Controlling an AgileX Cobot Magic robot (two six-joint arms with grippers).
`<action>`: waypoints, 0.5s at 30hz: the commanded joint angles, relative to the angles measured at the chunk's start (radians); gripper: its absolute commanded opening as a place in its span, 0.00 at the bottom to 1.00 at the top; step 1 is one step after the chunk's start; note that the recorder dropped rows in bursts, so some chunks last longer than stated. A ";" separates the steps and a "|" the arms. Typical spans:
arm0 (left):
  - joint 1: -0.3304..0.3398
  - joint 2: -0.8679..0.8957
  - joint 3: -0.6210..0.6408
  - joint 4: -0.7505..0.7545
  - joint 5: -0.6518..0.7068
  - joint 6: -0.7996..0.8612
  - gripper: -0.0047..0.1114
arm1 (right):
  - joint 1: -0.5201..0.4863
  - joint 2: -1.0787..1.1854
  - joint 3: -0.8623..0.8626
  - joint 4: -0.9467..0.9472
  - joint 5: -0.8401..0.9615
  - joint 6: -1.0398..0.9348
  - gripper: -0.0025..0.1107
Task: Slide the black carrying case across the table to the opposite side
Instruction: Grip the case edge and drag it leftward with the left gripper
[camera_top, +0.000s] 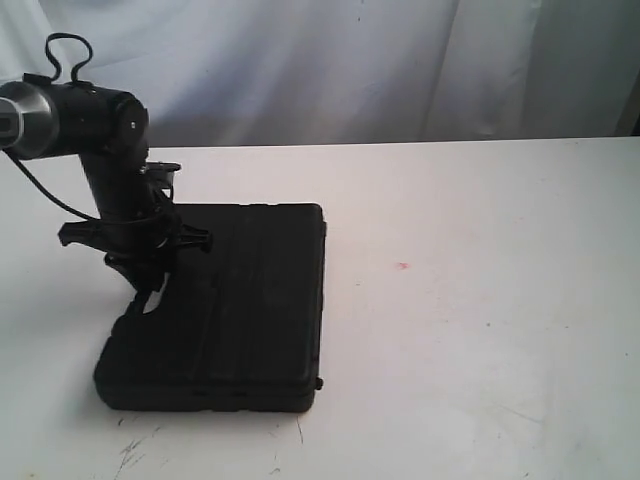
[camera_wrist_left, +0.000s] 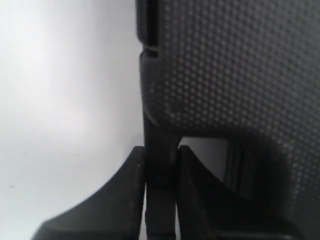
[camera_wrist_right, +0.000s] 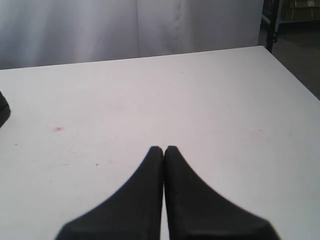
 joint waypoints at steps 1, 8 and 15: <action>0.041 -0.022 0.015 0.109 0.042 0.009 0.04 | 0.002 -0.005 0.003 -0.009 -0.002 0.000 0.02; 0.053 -0.024 0.026 0.219 0.072 0.001 0.04 | 0.002 -0.005 0.003 -0.009 -0.002 0.000 0.02; 0.074 -0.024 0.032 0.239 0.072 -0.004 0.04 | 0.002 -0.005 0.003 -0.009 -0.002 0.000 0.02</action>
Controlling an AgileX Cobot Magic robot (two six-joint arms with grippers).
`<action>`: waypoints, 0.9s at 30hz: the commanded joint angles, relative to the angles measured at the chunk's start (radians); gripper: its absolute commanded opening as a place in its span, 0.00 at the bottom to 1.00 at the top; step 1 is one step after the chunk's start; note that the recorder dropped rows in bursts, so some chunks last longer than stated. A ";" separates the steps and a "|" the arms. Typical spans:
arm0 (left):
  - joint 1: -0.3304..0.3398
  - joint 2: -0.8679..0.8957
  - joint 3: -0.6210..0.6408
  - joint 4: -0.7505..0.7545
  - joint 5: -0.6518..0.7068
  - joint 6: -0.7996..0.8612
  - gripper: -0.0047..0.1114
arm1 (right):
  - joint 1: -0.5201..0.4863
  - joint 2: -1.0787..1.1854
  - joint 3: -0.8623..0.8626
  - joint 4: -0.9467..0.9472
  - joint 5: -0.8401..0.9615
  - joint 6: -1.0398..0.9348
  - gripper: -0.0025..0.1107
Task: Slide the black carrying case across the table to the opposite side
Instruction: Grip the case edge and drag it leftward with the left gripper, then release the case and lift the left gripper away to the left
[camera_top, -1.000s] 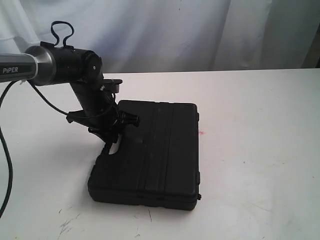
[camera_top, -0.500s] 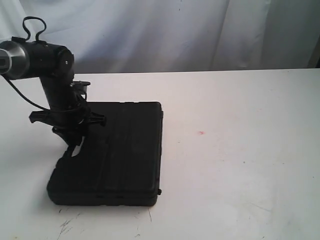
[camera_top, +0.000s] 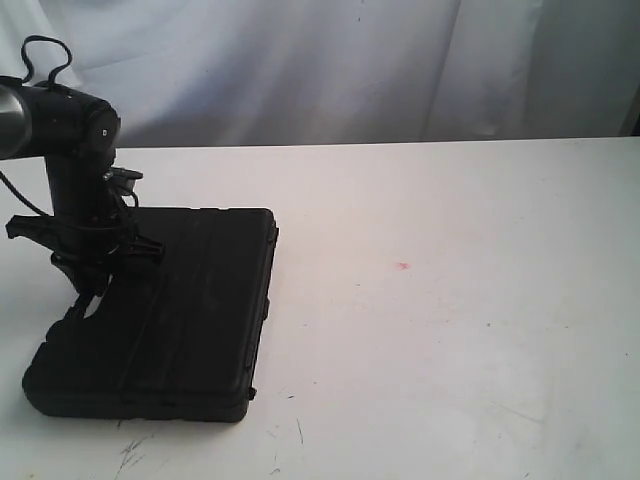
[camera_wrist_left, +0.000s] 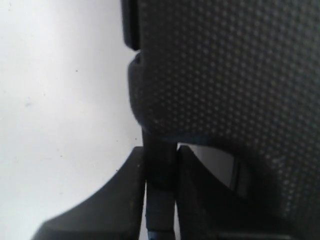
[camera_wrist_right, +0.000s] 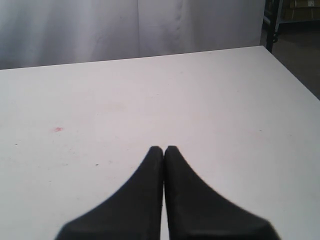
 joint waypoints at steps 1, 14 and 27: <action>0.024 -0.014 0.008 0.062 0.020 -0.001 0.04 | 0.002 -0.005 0.003 -0.009 -0.002 0.000 0.02; 0.037 -0.014 0.008 0.064 0.047 -0.047 0.04 | 0.002 -0.005 0.003 -0.009 -0.002 0.000 0.02; 0.044 -0.014 0.008 0.058 0.073 -0.073 0.13 | 0.002 -0.005 0.003 -0.009 -0.002 0.000 0.02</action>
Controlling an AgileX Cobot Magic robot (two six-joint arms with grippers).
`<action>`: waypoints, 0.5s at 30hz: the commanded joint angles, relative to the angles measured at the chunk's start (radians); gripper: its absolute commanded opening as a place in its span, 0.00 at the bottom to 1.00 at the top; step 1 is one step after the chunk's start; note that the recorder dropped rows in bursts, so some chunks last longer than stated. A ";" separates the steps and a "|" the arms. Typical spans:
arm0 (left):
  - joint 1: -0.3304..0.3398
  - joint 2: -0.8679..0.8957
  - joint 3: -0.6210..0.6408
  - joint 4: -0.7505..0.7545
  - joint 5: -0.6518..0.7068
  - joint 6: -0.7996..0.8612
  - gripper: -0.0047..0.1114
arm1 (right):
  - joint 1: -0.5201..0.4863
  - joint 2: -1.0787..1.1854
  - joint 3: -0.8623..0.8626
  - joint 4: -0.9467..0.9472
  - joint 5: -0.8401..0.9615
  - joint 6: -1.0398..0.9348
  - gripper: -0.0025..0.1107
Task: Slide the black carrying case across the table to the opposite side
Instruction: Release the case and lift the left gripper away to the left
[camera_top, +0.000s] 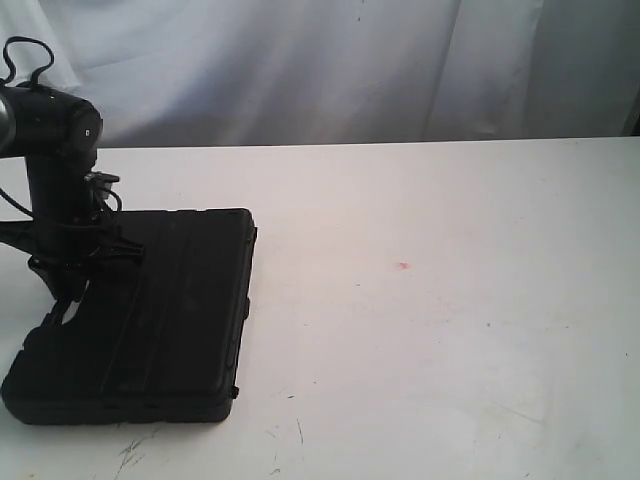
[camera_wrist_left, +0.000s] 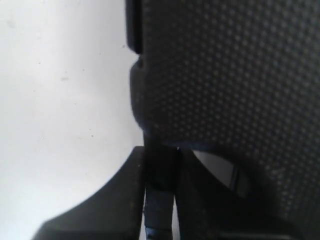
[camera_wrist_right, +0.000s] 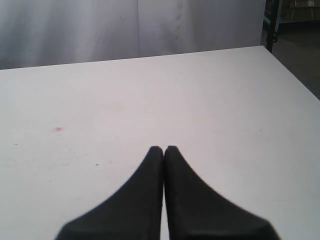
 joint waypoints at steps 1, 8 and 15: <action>0.003 -0.014 0.002 0.038 0.029 -0.019 0.18 | 0.002 -0.005 0.003 -0.009 -0.002 0.000 0.02; 0.003 -0.076 0.002 0.038 -0.008 -0.028 0.52 | 0.002 -0.005 0.003 -0.009 -0.002 0.000 0.02; 0.003 -0.184 0.002 0.029 -0.019 -0.054 0.51 | 0.002 -0.005 0.003 -0.009 -0.002 0.000 0.02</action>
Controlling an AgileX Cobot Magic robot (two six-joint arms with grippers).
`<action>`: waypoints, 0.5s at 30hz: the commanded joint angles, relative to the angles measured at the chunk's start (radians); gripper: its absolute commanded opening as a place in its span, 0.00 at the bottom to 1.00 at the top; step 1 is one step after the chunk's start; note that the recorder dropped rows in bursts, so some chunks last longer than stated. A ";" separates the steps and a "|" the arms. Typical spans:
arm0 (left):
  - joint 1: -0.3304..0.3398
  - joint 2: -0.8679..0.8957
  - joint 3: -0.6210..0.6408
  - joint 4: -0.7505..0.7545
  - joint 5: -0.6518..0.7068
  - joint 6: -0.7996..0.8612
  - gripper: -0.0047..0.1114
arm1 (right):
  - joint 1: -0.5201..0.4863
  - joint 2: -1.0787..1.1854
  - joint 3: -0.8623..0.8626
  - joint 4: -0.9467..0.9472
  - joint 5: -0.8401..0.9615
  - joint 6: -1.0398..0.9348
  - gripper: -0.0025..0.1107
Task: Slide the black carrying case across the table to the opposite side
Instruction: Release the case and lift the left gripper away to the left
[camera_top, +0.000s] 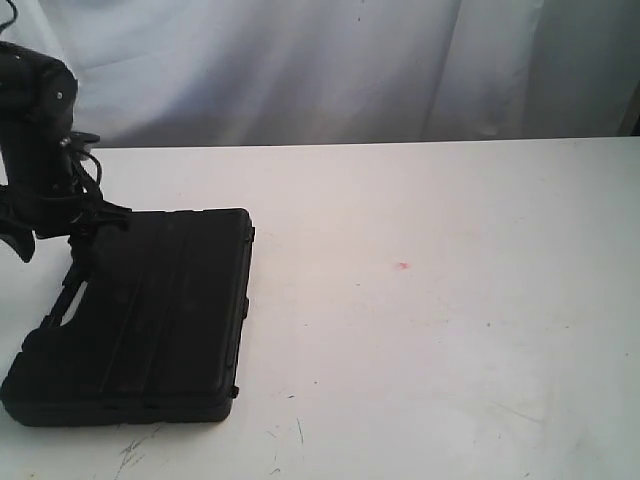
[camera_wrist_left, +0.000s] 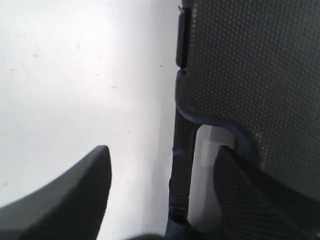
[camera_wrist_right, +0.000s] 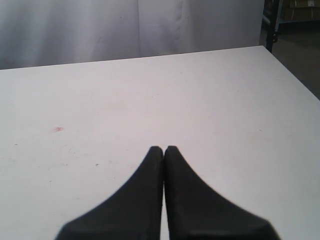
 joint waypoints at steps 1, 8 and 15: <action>0.003 -0.077 0.000 -0.005 -0.019 -0.020 0.46 | 0.002 -0.005 0.003 -0.009 -0.002 0.000 0.02; -0.024 -0.251 0.003 -0.128 -0.097 0.024 0.04 | 0.002 -0.005 0.003 -0.009 -0.002 0.000 0.02; -0.122 -0.421 0.068 -0.129 -0.206 0.010 0.04 | 0.002 -0.005 0.003 -0.009 -0.002 0.000 0.02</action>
